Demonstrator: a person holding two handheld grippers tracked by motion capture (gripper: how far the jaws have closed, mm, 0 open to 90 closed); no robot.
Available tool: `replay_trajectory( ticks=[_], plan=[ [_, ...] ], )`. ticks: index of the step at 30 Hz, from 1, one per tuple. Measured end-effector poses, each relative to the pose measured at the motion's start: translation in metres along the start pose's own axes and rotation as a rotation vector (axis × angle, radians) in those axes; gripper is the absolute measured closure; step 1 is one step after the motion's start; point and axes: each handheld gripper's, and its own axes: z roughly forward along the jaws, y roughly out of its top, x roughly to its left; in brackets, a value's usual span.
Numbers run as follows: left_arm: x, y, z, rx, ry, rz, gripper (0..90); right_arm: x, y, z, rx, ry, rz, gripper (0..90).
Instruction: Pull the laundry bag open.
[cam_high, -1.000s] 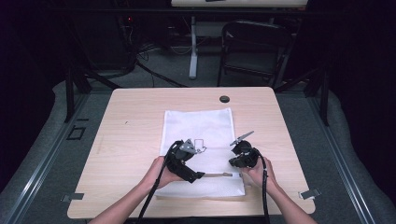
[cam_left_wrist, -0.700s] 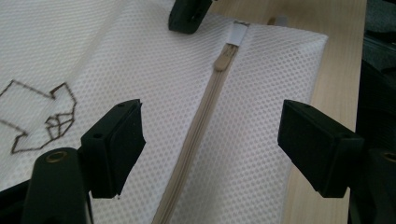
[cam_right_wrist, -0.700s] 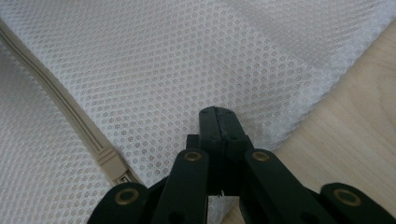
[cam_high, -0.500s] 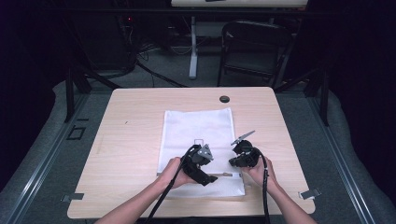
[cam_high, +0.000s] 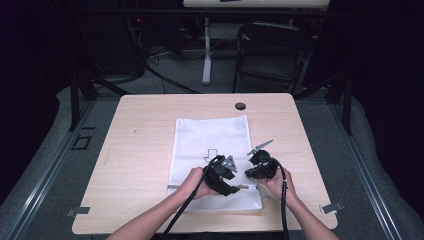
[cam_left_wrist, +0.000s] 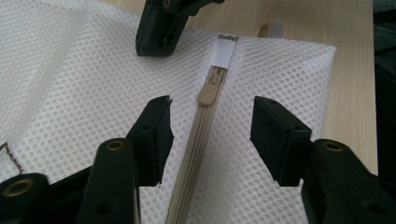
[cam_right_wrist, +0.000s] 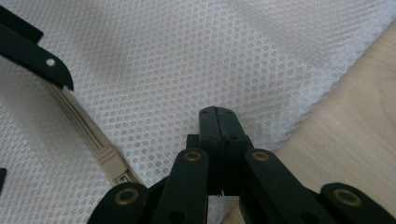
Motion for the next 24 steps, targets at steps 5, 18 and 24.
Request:
replay_trajectory(
  ticks=[5, 18, 24],
  plan=[
    [0.002, 0.004, 0.008, -0.009, -0.016, 0.01, 54.4, 0.0, 0.0, 0.0, -0.007, 0.007, 0.01, 90.0],
    [0.005, 0.007, 0.025, 0.006, -0.056, 0.043, 68.5, 0.0, -0.001, 0.0, -0.007, 0.006, 0.009, 90.0],
    [0.005, 0.007, 0.03, 0.022, -0.054, 0.055, 78.9, 0.0, -0.002, 0.001, -0.017, 0.003, 0.017, 90.0]
  ],
)
